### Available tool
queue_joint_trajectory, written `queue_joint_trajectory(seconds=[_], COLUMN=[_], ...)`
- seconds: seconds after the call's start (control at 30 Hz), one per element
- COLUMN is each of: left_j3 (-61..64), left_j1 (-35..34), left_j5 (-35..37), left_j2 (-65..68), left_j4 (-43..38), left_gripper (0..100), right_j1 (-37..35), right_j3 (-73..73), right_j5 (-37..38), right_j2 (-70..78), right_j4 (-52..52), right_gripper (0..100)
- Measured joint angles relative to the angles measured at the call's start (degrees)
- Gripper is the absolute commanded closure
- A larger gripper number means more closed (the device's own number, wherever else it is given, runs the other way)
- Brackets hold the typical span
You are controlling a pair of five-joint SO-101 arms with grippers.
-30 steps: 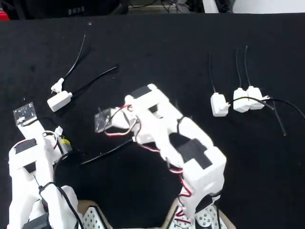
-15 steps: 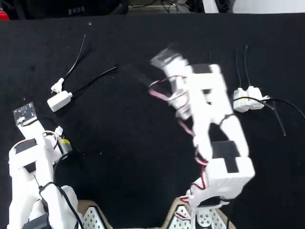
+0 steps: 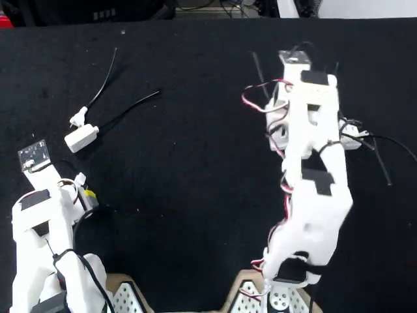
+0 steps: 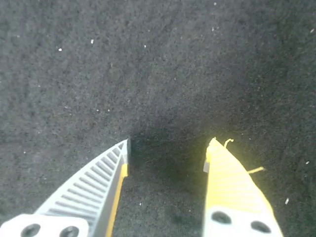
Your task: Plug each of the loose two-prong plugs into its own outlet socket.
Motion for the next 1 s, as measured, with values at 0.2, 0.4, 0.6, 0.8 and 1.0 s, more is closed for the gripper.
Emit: queue_joint_trajectory(seconds=[0.2,0.4,0.6,0.8,1.0], left_j3=[0.0,0.0,0.0,0.0,0.0], left_j1=[0.0,0.0,0.0,0.0,0.0], left_j5=[0.0,0.0,0.0,0.0,0.0], left_j2=[0.0,0.0,0.0,0.0,0.0], left_j4=[0.0,0.0,0.0,0.0,0.0], left_gripper=[75,75,75,75,75], right_j1=[0.1,0.0,-1.7,-7.4,-8.4], right_j3=[-14.9,-31.2,-38.4,-34.8,-18.6], right_j5=[-0.3,1.6,2.2,2.2,2.2], right_j2=[11.8,19.3,19.2,6.5,-16.7], right_j4=[7.3,15.1,16.4,16.4,16.4], right_gripper=[82.2,77.8,79.7,79.7,79.7])
